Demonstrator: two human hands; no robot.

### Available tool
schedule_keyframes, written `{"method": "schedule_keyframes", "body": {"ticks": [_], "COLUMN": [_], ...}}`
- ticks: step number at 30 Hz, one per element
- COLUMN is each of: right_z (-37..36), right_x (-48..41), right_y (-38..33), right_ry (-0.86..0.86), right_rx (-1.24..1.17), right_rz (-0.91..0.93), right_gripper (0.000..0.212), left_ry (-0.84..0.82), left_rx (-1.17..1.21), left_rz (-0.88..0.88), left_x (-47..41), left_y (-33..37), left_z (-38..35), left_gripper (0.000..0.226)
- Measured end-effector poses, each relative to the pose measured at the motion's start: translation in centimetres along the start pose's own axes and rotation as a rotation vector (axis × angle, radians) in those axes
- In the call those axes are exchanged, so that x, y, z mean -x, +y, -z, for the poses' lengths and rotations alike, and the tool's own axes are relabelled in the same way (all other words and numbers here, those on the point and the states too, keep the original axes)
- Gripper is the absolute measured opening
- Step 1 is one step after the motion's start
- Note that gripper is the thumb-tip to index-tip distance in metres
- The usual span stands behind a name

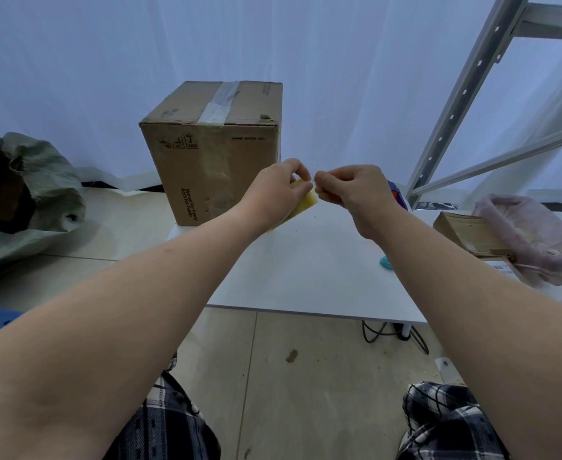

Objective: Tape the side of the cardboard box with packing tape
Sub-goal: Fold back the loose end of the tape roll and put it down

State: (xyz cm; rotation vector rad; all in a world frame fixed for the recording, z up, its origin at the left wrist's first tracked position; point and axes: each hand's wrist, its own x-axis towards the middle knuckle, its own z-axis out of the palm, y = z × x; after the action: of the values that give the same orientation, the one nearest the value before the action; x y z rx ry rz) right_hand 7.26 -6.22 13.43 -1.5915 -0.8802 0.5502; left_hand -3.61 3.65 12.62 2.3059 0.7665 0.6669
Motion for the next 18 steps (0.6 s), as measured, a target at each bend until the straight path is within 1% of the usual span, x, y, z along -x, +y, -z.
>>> {"method": "schedule_keyframes", "body": {"ticks": [3,7,9,10,12,14,16,18], "right_z": [-0.1,-0.1,-0.1,0.0,0.0,0.0,0.1,0.3], "right_x": [0.3,0.3,0.3,0.2,0.0,-0.3,-0.6,-0.7], "right_y": [-0.3,-0.4,-0.4,-0.4,-0.5,-0.4,-0.3,-0.1], "right_ry": [-0.077,-0.048,-0.038,-0.027,0.004,0.063,0.137,0.177], "right_rx": [0.168,0.347,0.371,0.389,0.461,0.521,0.538,0.554], "right_rz": [0.067,0.166,0.199,0.208,0.225,0.236,0.225,0.209], "right_gripper": [0.023,0.021,0.018,0.016,0.015,0.016,0.016,0.015], "left_ry": [0.019,-0.005,-0.018,-0.025,-0.032,-0.057,-0.114,-0.164], "left_rx": [0.018,-0.008,0.005,0.015,0.046,0.139,0.237,0.217], "left_rz": [0.008,-0.009,-0.014,-0.016,-0.012,0.016,0.073,0.096], "left_x": [-0.1,0.0,0.1,0.1,0.2,0.3,0.5,0.4], "left_y": [0.0,0.0,0.0,0.0,0.2,0.5,0.7,0.8], "left_z": [0.3,0.3,0.3,0.2,0.2,0.2,0.3,0.3], "left_gripper": [0.019,0.020,0.021,0.024,0.037,0.049,0.046,0.040]}}
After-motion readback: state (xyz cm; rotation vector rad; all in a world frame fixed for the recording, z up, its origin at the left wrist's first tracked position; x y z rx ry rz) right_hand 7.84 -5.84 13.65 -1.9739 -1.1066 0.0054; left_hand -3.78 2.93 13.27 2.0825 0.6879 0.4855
